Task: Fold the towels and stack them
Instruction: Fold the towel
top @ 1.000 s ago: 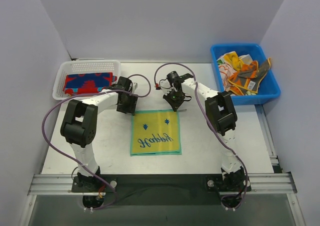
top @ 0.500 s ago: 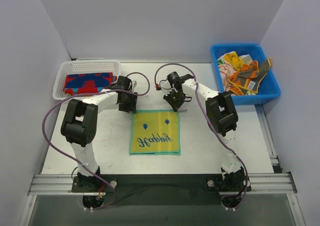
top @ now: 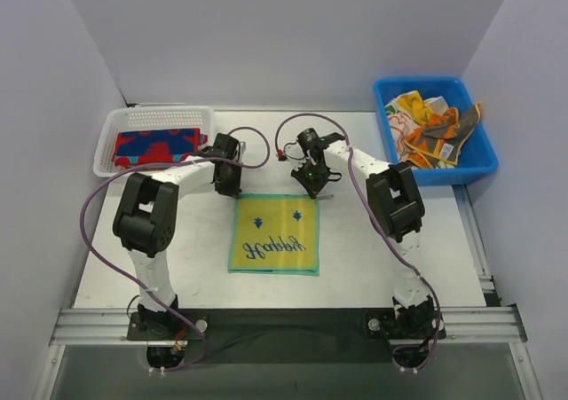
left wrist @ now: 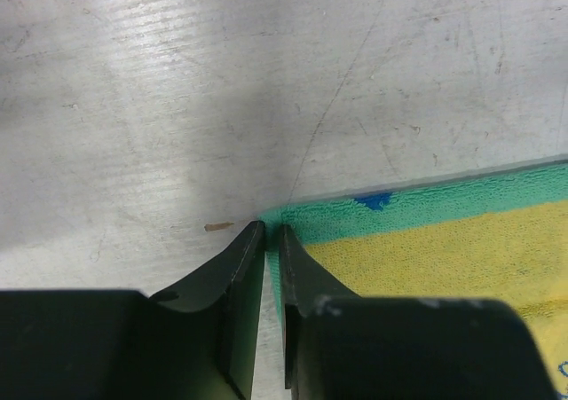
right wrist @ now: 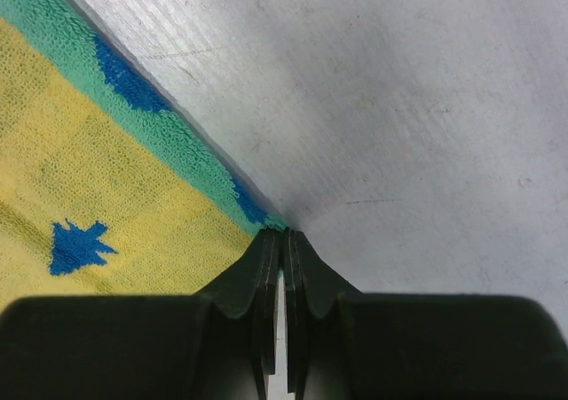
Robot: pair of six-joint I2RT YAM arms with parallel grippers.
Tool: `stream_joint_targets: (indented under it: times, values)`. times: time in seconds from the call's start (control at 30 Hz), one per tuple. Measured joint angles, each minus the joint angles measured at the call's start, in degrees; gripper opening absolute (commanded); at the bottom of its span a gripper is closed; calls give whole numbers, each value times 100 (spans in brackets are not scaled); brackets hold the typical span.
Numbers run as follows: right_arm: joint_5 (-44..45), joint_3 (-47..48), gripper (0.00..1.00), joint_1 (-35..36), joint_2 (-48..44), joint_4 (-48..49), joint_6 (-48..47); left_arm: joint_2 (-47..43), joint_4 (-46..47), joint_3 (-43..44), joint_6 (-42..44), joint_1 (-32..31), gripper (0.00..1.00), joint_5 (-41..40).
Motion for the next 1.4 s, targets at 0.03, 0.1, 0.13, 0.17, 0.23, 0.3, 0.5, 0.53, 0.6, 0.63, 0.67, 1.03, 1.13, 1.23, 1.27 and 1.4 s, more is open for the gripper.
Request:
stream_joint_targets:
  times: [0.03,0.1,0.13,0.17,0.23,0.3,0.5,0.53,0.6,0.63,0.67,1.03,1.13,1.23,1.27,1.4]
  values:
    - [0,-4,0,0,-4,2,0,20,0,24,-4,0,21,11]
    - [2,-20,0,0,-13,15,0,57,-7,70,-7,0,22,33]
    - [4,-26,0,0,-17,20,-2,79,-9,98,-7,0,22,57]
    - [7,-35,0,0,-22,24,-2,92,-22,118,-7,0,27,76]
    - [26,-50,0,0,-33,24,-2,105,-24,138,-17,0,32,127]
    - [46,-72,0,0,-50,24,-2,107,-24,142,-24,-28,34,131]
    - [83,-122,0,0,-83,33,-2,133,-74,199,-55,-153,40,-72]
    - [90,-133,0,0,-87,35,-2,151,-114,234,-57,-179,33,-144]
    - [98,-144,0,0,-94,42,0,184,-160,282,-90,-205,19,-254]
    - [101,-155,0,0,-98,52,0,199,-164,297,-92,-208,0,-284]
    - [101,-164,0,0,-105,61,0,214,-175,317,-146,-208,0,-295]
    - [177,-227,0,-35,-181,122,96,245,-308,446,-153,-201,0,-295]
    - [186,-284,0,-120,-258,236,179,245,-284,472,-118,-192,0,-229]
    - [192,-350,0,-210,-413,387,267,214,-181,483,-66,-184,0,-175]
    - [201,-376,0,-232,-490,431,295,188,-131,483,-39,-179,0,-157]
    - [308,-584,0,-271,-925,662,378,26,138,472,24,-146,0,-90]
